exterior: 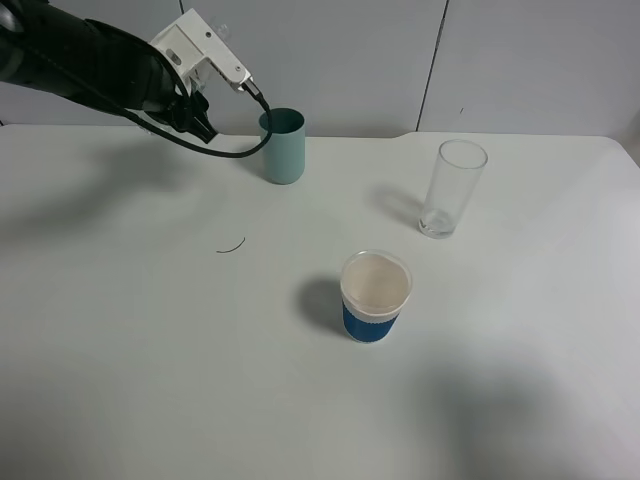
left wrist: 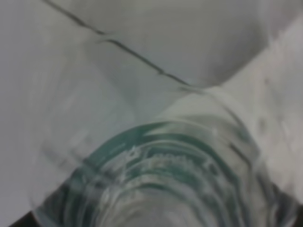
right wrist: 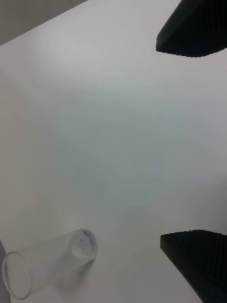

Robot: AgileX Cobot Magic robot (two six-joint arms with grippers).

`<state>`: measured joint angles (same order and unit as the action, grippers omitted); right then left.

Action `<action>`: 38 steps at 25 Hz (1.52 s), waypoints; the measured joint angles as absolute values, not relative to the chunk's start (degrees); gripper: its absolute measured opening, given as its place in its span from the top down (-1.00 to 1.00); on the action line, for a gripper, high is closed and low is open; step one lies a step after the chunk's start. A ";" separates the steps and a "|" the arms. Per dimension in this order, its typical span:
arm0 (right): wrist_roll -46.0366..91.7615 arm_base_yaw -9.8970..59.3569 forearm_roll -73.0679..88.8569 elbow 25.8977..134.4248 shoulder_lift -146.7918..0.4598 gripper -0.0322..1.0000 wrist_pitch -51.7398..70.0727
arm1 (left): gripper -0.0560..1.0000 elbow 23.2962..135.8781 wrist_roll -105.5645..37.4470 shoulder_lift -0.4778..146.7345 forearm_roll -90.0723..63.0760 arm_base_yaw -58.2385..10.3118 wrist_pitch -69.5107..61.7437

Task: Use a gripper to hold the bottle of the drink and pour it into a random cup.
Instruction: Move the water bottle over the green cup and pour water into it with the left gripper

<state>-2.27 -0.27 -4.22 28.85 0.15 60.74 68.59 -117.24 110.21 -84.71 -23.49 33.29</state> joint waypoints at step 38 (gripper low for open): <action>-2.27 -0.27 -4.22 28.85 0.15 -0.52 60.74 | -0.14 79.98 -139.40 122.92 -89.77 -30.41 48.42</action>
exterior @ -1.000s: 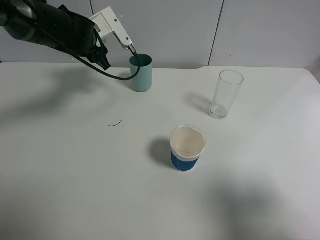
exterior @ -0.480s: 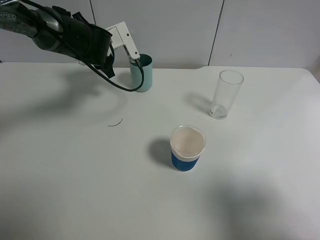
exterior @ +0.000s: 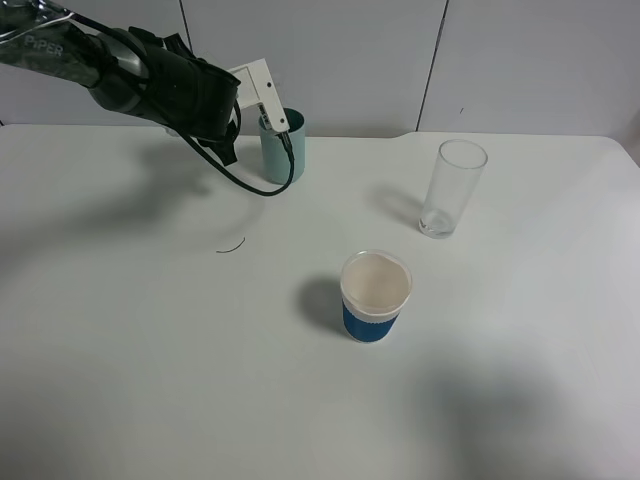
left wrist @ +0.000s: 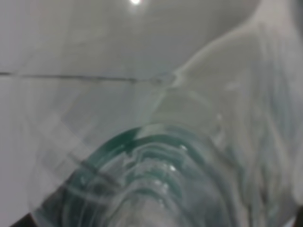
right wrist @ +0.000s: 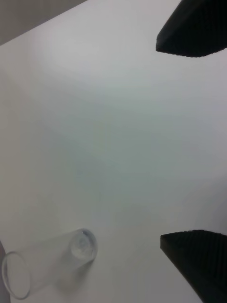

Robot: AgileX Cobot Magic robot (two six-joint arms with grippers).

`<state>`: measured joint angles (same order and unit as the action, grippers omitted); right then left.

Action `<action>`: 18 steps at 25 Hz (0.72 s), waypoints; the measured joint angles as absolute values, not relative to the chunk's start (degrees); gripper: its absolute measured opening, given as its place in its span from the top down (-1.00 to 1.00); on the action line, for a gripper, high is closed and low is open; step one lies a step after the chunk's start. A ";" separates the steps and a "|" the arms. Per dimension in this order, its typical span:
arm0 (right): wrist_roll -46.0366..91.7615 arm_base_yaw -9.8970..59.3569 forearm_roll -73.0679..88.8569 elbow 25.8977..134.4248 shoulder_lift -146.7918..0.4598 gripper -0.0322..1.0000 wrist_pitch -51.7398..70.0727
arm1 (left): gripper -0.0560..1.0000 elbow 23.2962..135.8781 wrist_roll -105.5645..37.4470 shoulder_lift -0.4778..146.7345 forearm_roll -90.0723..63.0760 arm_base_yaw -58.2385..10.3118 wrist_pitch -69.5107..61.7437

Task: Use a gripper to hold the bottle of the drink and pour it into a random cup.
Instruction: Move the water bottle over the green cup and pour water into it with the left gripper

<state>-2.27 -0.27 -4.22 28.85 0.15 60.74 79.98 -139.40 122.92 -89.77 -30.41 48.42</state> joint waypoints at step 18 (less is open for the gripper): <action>-2.27 -0.27 -4.22 28.85 0.15 -0.52 60.74 | -0.14 82.29 -145.55 124.55 -88.35 -30.72 52.91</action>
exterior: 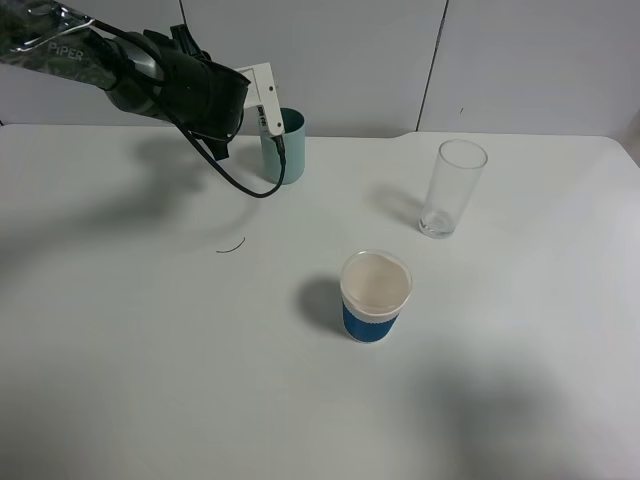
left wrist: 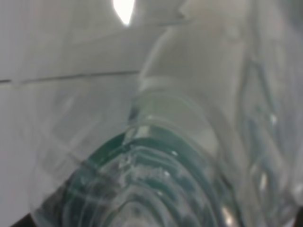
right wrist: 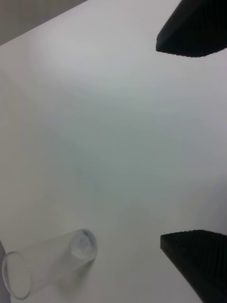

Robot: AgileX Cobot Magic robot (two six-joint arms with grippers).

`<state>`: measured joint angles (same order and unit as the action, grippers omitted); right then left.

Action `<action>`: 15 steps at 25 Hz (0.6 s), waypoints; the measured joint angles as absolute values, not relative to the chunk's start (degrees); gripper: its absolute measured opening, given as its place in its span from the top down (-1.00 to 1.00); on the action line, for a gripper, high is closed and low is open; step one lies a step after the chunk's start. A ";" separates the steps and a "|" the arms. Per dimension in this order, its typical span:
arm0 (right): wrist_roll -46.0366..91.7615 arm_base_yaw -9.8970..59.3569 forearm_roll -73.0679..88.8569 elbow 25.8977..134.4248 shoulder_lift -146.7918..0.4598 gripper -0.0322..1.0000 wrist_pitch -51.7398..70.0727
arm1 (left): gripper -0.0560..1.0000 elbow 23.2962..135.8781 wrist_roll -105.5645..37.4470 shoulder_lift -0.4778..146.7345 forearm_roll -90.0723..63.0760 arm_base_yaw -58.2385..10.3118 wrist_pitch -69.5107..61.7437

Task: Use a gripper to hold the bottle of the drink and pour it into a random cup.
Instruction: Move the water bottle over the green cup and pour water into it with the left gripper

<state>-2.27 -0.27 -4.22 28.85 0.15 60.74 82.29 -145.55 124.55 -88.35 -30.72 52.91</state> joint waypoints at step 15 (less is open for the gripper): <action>-2.27 -0.27 -4.22 28.85 0.15 -0.52 60.74 | -0.14 80.73 -145.59 124.55 -80.81 -29.37 52.63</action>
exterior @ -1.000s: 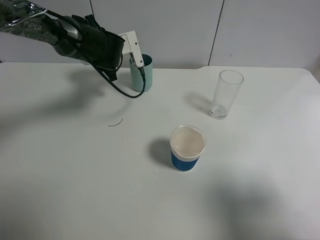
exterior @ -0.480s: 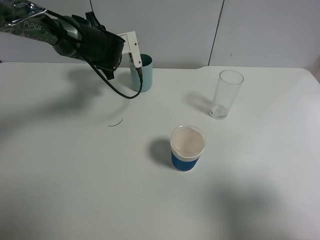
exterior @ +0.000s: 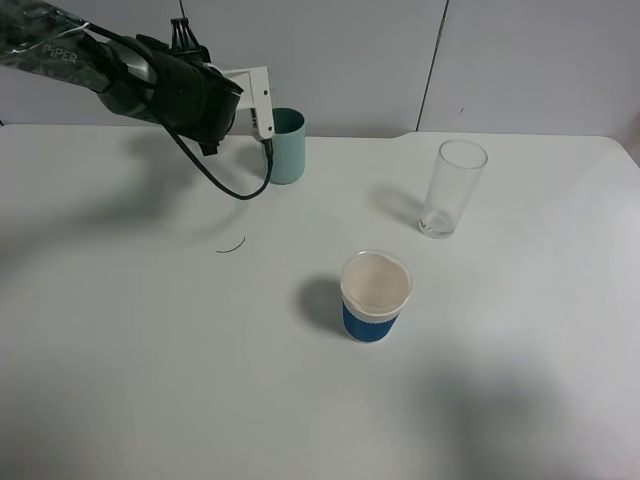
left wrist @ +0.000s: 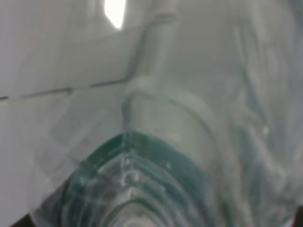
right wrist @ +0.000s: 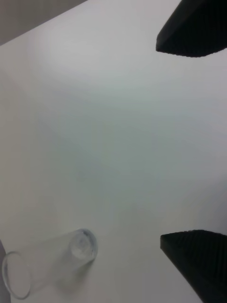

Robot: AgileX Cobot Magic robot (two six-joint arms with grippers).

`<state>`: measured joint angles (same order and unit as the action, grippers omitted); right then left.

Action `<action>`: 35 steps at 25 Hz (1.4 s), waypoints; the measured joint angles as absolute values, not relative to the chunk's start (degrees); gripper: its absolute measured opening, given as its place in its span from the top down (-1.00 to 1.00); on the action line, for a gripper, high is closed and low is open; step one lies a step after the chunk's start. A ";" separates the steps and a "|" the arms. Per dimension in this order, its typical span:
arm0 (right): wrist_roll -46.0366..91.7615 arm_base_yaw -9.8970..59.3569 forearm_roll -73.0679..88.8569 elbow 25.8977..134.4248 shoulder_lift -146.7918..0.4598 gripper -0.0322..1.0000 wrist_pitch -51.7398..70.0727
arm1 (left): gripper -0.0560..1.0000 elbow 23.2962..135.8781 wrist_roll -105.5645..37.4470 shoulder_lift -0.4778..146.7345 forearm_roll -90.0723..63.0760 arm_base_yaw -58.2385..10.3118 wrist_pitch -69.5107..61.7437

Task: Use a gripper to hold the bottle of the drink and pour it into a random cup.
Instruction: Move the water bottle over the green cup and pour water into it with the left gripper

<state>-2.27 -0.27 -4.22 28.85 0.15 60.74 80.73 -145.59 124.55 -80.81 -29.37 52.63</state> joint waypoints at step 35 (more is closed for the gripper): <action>-2.27 -0.27 -4.22 28.85 0.15 -0.52 60.74 | -0.14 80.61 -148.38 124.55 -75.98 -29.37 52.47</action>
<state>-2.27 -0.27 -4.22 28.85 0.15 60.74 80.61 -148.38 124.55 -75.98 -29.37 52.47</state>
